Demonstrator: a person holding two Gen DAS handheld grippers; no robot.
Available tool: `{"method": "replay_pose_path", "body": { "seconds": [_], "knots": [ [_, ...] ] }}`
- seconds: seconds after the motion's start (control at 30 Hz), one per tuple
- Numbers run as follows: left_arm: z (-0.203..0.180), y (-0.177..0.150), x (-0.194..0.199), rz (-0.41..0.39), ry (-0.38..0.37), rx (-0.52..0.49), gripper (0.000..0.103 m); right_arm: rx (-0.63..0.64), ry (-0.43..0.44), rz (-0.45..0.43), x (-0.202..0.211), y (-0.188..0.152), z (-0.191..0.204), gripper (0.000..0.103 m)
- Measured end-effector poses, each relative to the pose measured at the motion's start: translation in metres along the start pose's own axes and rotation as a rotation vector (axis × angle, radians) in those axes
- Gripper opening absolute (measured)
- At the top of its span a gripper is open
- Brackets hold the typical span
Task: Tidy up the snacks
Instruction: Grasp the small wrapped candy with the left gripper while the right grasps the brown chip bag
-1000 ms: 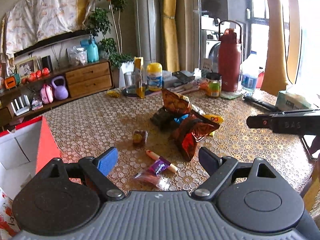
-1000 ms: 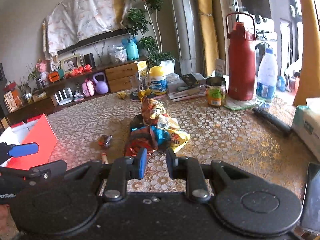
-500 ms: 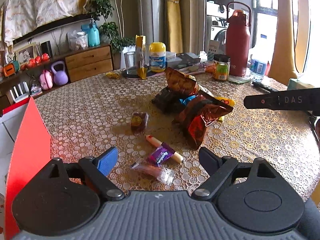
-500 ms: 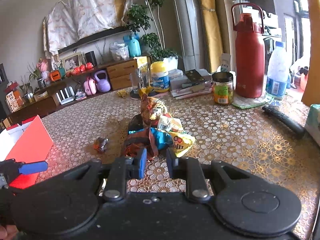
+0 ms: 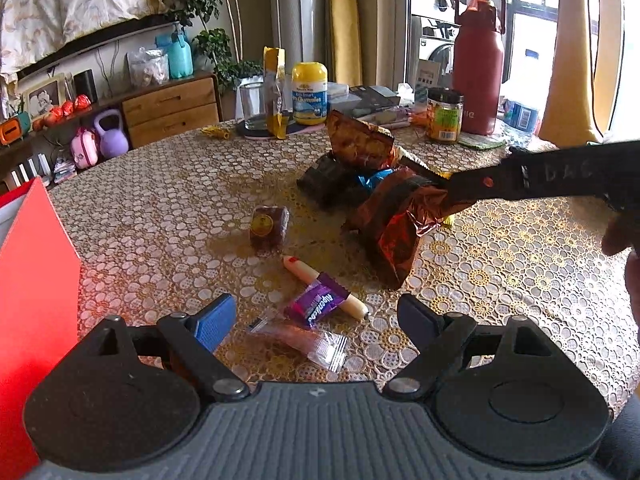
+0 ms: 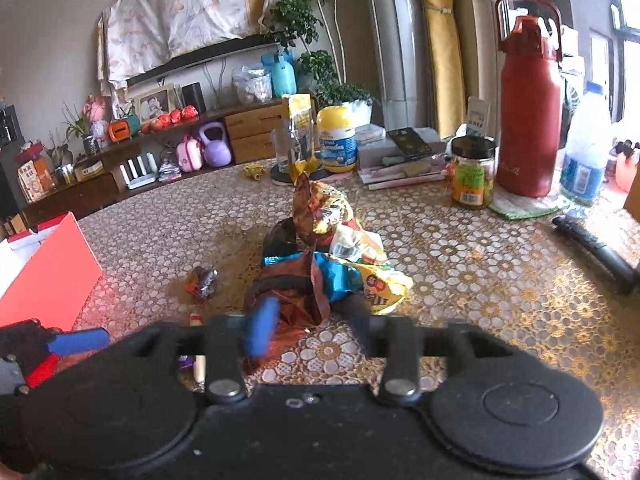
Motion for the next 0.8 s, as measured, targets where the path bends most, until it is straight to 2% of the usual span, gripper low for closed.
{"method": "replay_pose_path", "body": {
  "seconds": [0.03, 0.17, 0.67, 0.8],
  "knots": [
    [0.000, -0.001, -0.002, 0.003, 0.001, -0.002, 0.088, -0.009, 0.006, 0.002, -0.002, 0.000, 0.000, 0.079],
    [0.000, -0.004, -0.008, 0.012, -0.002, 0.002, 0.088, -0.025, 0.008, -0.008, -0.009, 0.003, 0.000, 0.079],
    [0.008, -0.016, -0.032, 0.045, -0.004, 0.008, 0.088, -0.092, 0.030, 0.082, -0.053, -0.008, 0.006, 0.079],
    [0.008, -0.018, -0.032, 0.058, -0.003, 0.010, 0.088, -0.095, 0.033, 0.093, -0.058, -0.013, 0.008, 0.074]
  ]
}}
Point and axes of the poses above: each gripper's, at about its wrist camera, not at the fingertips, and x roughly against the way its jaws point, z to its left, y to its top, the point moved 3 cm from there along -x, roughly the way its jaws point, and after that the axes turned 13 degrees about -z, right-handed, at the moved point
